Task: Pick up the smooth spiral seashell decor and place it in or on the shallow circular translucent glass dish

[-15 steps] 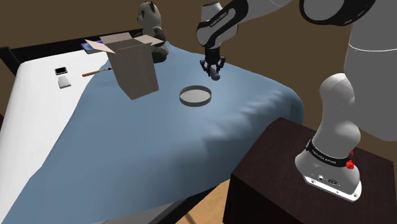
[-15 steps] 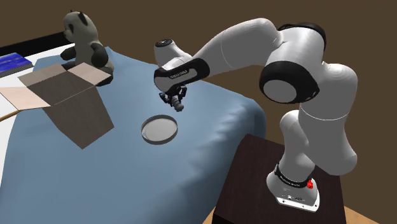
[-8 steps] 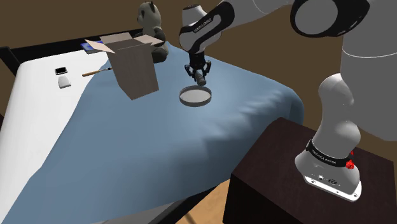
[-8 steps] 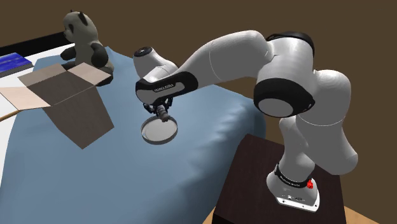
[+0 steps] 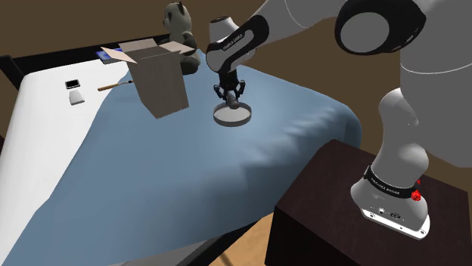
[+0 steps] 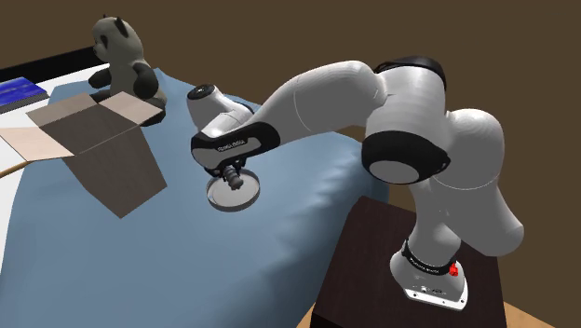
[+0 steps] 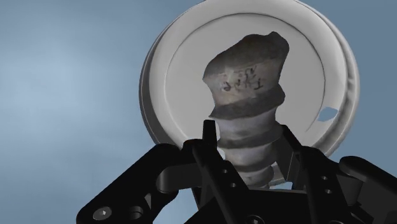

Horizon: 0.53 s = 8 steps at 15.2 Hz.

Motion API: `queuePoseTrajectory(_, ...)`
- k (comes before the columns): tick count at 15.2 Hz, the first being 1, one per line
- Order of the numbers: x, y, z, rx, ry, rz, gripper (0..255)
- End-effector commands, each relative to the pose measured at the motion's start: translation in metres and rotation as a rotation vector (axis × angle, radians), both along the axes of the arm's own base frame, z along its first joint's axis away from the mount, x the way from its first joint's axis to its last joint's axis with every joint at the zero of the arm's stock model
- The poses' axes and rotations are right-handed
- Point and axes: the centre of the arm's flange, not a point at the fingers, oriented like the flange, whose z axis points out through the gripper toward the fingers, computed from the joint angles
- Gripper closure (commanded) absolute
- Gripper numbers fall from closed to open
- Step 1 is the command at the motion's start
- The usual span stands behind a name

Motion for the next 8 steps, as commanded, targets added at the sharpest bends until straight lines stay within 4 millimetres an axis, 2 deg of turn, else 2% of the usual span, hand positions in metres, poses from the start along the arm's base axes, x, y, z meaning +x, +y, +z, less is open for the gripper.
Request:
queuePoseTrajectory(1,0.000,0.000,-0.011,0.000,-0.001,0.000,255)
queuePoseTrajectory(6,0.000,0.000,-0.038,0.000,-0.001,0.000,255)
queuePoseTrajectory(8,0.000,0.000,-0.038,0.000,-0.001,0.000,255)
